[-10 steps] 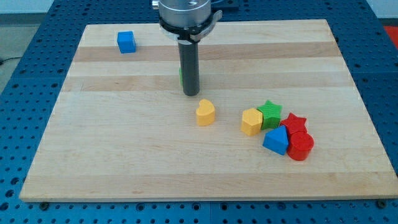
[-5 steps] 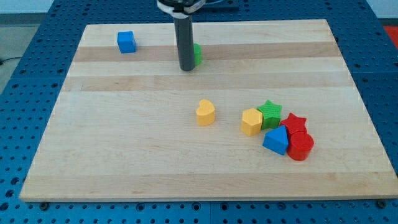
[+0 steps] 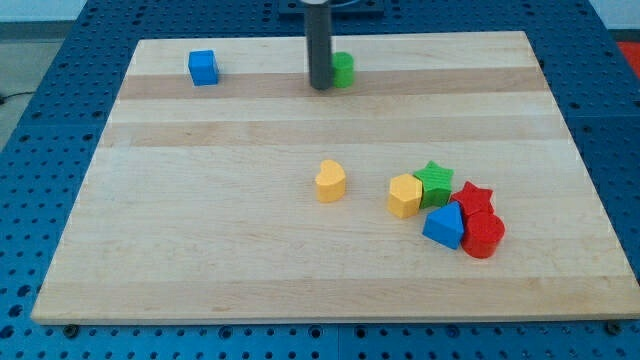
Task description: Move green circle towards the center top of the board
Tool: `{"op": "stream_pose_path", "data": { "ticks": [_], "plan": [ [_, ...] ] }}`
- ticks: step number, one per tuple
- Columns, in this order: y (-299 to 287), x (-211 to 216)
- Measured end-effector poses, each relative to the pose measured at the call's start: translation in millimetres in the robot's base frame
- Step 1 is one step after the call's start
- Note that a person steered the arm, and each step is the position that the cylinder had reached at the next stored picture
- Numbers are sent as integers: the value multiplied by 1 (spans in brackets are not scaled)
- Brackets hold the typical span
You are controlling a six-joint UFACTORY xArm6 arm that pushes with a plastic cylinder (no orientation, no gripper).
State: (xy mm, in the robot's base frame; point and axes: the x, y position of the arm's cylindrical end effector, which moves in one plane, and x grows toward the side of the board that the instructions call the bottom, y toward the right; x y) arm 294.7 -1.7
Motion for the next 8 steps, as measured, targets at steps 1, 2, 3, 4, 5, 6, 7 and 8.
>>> {"op": "stream_pose_path", "data": {
  "ticks": [1,2,3,4,5,6,7,8],
  "plan": [
    [-2,-6],
    [-23,-7],
    [-26,-7],
    [-26,-7],
    [-22,52],
    [-11,138],
    [-67,148],
    [-100,195]
  ]
}}
